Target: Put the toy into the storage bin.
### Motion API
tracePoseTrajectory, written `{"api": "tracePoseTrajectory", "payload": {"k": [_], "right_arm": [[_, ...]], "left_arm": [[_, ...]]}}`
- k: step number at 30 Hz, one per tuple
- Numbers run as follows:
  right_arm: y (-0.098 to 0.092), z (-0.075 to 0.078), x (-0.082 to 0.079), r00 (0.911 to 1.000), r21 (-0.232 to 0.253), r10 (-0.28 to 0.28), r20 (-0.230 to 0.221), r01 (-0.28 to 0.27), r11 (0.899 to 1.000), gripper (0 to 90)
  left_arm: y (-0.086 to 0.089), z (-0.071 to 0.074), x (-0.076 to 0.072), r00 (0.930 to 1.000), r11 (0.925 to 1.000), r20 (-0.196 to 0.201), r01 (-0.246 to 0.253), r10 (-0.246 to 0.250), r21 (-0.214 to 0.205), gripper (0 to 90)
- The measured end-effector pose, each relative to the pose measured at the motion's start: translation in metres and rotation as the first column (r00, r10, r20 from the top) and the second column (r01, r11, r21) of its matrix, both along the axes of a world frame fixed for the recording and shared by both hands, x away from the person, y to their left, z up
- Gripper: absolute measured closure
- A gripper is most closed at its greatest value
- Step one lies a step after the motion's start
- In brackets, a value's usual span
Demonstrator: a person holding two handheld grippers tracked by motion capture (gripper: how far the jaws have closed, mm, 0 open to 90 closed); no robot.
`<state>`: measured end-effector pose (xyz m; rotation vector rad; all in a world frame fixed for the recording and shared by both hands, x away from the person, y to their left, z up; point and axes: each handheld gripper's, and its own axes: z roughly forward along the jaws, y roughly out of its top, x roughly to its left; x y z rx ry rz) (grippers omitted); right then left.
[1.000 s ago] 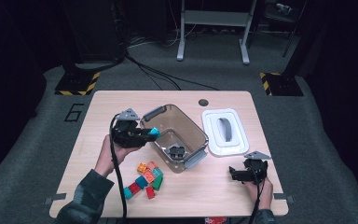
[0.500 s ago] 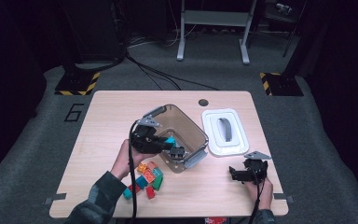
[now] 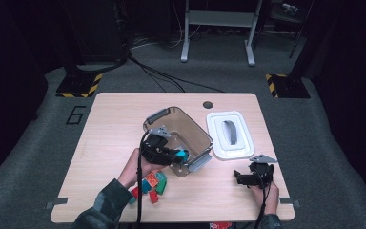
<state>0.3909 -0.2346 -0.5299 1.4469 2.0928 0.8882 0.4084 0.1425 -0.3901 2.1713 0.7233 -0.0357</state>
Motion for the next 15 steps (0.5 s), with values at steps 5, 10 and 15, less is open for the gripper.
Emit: {"api": "tracePoseTrajectory", "payload": {"k": [5,10,15], "right_arm": [[0.0,0.0,0.0,1.0,0.0,0.0,0.0,0.0,1.0,0.0],[0.0,0.0,0.0,1.0,0.001,0.002,-0.001,-0.002,1.0,0.0],[0.0,0.0,0.0,1.0,0.002,0.001,-0.001,-0.001,1.0,0.0]], "left_arm": [[0.0,-0.001,0.001,0.9997,0.9998,-0.016,0.017,-0.017,0.006,62.2],[0.003,0.001,-0.001,0.9999,0.9995,-0.008,0.015,-0.015,0.027,44.0],[0.015,0.006,-0.013,0.9976,0.9987,0.057,-0.04,0.038,0.031,25.4]]}}
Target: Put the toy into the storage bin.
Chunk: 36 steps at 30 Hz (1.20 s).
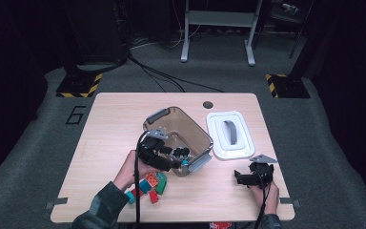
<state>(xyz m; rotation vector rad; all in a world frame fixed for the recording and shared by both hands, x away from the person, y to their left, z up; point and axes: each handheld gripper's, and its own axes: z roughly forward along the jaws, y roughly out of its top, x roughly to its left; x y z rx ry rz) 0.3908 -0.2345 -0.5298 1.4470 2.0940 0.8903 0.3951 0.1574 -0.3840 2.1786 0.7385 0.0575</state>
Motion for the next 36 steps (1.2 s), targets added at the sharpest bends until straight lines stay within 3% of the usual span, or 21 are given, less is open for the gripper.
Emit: {"api": "tracePoseTrajectory", "payload": {"k": [5,8,10,12,13,17,18,21,22,23,25,31,35,36], "right_arm": [[0.0,0.0,0.0,1.0,0.0,0.0,0.0,0.0,1.0,0.0],[0.0,0.0,0.0,1.0,0.0,0.0,0.0,0.0,1.0,0.0],[0.0,0.0,0.0,1.0,-0.001,0.0,0.0,0.0,1.0,0.0],[0.0,0.0,0.0,1.0,-0.002,0.0,0.001,0.0,1.0,0.0],[0.0,0.0,0.0,1.0,0.0,0.0,0.0,0.0,1.0,0.0],[0.0,0.0,0.0,1.0,0.0,0.0,0.0,0.0,1.0,0.0],[0.0,0.0,0.0,1.0,0.0,0.0,0.0,0.0,1.0,0.0],[0.0,0.0,0.0,1.0,0.0,0.0,0.0,0.0,1.0,0.0],[0.0,0.0,0.0,1.0,0.0,0.0,0.0,0.0,1.0,0.0],[0.0,0.0,0.0,1.0,0.0,0.0,0.0,0.0,1.0,0.0],[0.0,0.0,0.0,1.0,0.0,0.0,0.0,0.0,1.0,0.0],[0.0,0.0,0.0,1.0,-0.002,0.0,0.0,0.0,1.0,0.0],[0.0,0.0,0.0,1.0,-0.002,-0.001,0.0,0.001,1.0,0.0],[0.0,0.0,0.0,1.0,-0.001,-0.002,0.001,0.002,1.0,0.0]], "left_arm": [[0.023,0.002,-0.014,0.9957,0.9974,0.058,-0.072,0.072,-0.009,15.1],[0.04,0.002,-0.022,0.9876,0.9923,0.097,-0.124,0.124,-0.001,12.9],[0.057,-0.004,-0.03,0.9761,0.9833,0.12,-0.182,0.181,-0.005,11.4],[0.061,-0.005,-0.032,0.9754,0.9819,0.114,-0.189,0.188,-0.003,9.8],[0.07,-0.013,-0.037,0.9688,0.9764,0.126,-0.216,0.214,0.006,8.5],[0.083,-0.032,-0.047,0.9561,0.9655,0.166,-0.254,0.241,0.058,5.2],[0.087,-0.038,-0.05,0.9563,0.9638,0.168,-0.255,0.239,0.078,4.1],[0.097,-0.057,-0.059,0.9518,0.9565,0.157,-0.279,0.264,0.085,1.6],[0.097,-0.057,-0.059,0.9518,0.9565,0.157,-0.279,0.264,0.085,0.0],[0.104,-0.07,-0.066,0.946,0.9497,0.154,-0.301,0.285,0.087,0.0],[0.109,-0.08,-0.071,0.9464,0.9502,0.142,-0.303,0.29,0.074,0.0],[0.12,-0.113,-0.085,0.9494,0.9456,0.101,-0.307,0.297,0.106,0.7],[0.123,-0.123,-0.09,0.9554,0.951,0.096,-0.289,0.279,0.109,15.3],[0.122,-0.126,-0.092,0.9508,0.948,0.112,-0.3,0.289,0.105,16.7]]}}
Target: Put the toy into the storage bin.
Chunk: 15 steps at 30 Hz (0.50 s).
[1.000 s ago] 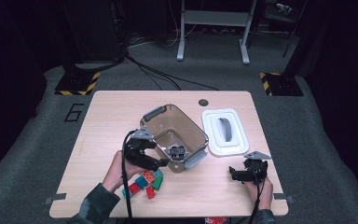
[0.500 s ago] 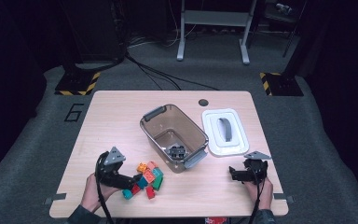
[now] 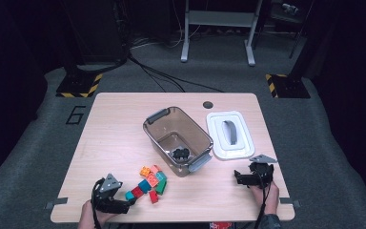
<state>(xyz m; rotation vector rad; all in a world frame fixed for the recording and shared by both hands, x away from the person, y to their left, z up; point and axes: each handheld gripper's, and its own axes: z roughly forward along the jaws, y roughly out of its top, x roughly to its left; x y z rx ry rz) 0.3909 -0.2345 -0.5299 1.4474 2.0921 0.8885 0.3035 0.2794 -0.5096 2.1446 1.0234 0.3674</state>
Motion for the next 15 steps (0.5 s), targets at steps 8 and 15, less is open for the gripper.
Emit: {"api": "tracePoseTrajectory", "payload": {"k": [8,15], "right_arm": [[-0.0001,0.0,0.0,1.0,-0.001,0.001,0.0,-0.001,1.0,0.0],[-0.0001,0.0,0.0,1.0,-0.001,0.0,0.0,0.0,1.0,0.0]], "left_arm": [[0.0031,-0.0017,-0.0021,0.9995,0.9996,-0.023,0.02,-0.02,-0.019,40.5],[0.0057,-0.0035,-0.0051,0.9997,0.9993,-0.017,0.018,-0.019,-0.031,57.5]]}}
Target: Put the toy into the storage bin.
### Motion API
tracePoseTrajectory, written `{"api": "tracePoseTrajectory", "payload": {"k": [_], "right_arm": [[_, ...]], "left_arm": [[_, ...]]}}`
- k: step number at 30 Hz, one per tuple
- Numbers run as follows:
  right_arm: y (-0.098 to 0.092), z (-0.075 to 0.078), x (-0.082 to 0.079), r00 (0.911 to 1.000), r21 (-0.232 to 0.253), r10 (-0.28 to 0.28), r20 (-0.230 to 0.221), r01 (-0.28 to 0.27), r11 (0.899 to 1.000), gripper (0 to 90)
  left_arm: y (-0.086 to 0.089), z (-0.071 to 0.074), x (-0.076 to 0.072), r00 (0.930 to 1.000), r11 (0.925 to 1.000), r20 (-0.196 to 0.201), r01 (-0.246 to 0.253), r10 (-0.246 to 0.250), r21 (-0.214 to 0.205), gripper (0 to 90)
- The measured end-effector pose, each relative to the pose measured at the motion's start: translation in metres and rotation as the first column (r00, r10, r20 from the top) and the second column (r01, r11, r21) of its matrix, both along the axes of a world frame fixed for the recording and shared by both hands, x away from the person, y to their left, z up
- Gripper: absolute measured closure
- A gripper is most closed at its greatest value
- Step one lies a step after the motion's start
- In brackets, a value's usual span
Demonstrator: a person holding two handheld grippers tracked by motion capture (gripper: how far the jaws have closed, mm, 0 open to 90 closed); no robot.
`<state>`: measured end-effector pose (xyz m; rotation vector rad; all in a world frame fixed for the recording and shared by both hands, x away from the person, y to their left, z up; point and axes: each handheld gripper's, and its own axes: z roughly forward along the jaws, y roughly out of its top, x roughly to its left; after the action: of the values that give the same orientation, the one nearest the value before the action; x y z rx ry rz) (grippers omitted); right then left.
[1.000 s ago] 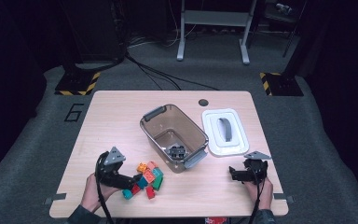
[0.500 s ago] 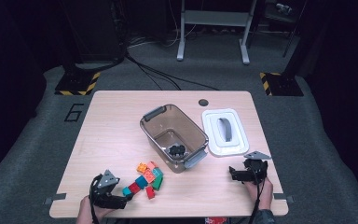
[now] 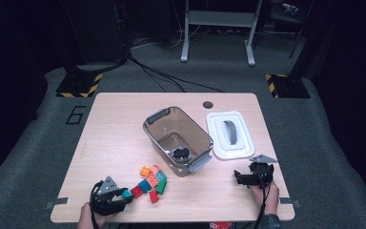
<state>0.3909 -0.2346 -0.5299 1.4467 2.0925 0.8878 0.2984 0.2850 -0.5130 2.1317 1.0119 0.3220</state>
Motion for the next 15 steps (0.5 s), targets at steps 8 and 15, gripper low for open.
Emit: {"api": "tracePoseTrajectory", "payload": {"k": [8,15], "right_arm": [[0.0,0.0,0.0,1.0,0.0,0.0,0.0,0.0,1.0,0.0],[0.0,0.0,0.0,1.0,0.0,0.0,0.0,0.0,1.0,0.0]], "left_arm": [[0.005,0.004,0.0,0.9999,0.9998,0.008,-0.008,0.008,-0.018,59.1],[0.006,0.011,0.005,0.9999,0.9997,0.003,-0.01,0.01,-0.024,59.2]]}}
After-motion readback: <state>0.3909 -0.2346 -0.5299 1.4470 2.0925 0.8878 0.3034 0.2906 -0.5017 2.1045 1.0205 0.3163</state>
